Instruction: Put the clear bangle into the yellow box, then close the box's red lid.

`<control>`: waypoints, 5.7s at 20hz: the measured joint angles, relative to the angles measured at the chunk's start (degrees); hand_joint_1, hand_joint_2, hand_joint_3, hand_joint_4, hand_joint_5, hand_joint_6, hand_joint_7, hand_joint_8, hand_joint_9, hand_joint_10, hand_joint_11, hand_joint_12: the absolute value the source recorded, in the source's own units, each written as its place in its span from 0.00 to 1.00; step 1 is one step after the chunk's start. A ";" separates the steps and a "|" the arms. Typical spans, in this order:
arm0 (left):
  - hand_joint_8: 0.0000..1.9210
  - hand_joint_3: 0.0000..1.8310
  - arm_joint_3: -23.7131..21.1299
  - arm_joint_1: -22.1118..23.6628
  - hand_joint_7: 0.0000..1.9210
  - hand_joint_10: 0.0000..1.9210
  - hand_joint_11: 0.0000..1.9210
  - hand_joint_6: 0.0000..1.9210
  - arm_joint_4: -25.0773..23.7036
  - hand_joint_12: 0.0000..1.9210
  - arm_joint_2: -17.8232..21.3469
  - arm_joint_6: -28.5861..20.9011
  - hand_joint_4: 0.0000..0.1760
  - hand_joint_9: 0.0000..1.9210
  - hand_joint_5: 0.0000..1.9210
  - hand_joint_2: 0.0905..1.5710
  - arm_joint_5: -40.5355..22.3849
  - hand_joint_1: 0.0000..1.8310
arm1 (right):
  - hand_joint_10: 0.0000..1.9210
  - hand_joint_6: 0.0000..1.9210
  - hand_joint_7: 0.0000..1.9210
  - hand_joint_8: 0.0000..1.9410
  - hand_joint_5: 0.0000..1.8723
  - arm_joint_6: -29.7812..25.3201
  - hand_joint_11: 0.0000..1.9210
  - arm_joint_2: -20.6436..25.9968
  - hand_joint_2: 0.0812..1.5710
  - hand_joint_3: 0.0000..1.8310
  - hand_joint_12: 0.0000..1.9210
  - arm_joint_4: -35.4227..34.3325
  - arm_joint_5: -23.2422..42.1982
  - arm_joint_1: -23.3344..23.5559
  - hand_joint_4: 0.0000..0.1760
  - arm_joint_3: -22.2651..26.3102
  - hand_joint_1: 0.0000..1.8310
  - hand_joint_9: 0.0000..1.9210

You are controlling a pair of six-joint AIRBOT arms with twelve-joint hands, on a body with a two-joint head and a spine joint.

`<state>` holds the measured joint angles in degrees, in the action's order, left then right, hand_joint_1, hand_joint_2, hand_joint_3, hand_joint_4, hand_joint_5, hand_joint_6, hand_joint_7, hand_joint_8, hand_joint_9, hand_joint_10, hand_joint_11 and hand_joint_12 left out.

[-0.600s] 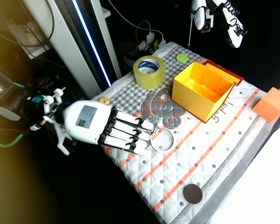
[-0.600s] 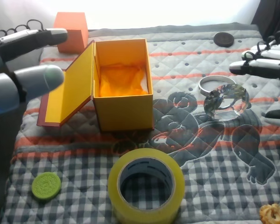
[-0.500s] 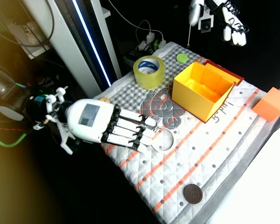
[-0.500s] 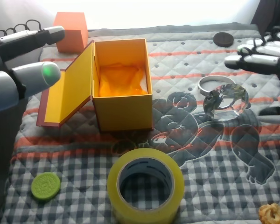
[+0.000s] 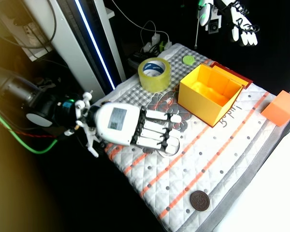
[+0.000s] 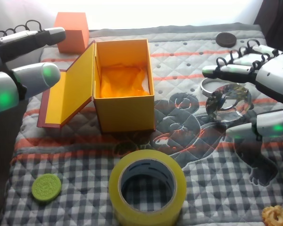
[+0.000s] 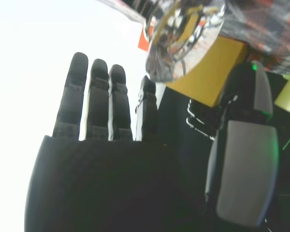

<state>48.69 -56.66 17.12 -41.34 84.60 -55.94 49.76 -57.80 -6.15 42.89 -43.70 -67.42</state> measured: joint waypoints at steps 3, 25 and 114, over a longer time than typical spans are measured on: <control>0.00 0.00 0.00 -0.15 0.14 0.00 0.00 0.00 0.20 0.17 0.00 0.00 0.99 0.08 0.16 0.74 0.02 0.10 | 0.01 0.00 0.22 0.00 0.23 0.00 0.00 -0.33 0.63 0.00 0.30 -1.16 -1.20 0.02 0.68 -0.87 0.42 0.18; 0.00 0.00 -0.07 -1.38 0.14 0.00 0.00 0.00 1.86 0.16 -0.66 0.00 0.99 0.10 0.16 0.77 -0.22 0.04 | 0.02 0.54 0.63 0.35 0.47 -2.67 0.64 0.37 0.68 0.00 0.25 1.62 7.50 6.60 0.00 0.15 0.69 0.72; 0.00 0.00 0.57 -2.12 0.06 0.00 0.00 0.00 -5.27 0.07 -3.54 -0.15 0.00 0.06 0.07 0.91 16.37 0.00 | 0.00 0.00 0.29 0.00 0.24 -0.59 0.05 4.00 0.77 0.00 0.42 -0.07 18.14 5.51 0.09 5.68 0.00 0.25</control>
<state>49.25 -58.78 11.86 -44.88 84.44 -39.57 49.17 -53.80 -6.22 61.04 -38.20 -61.73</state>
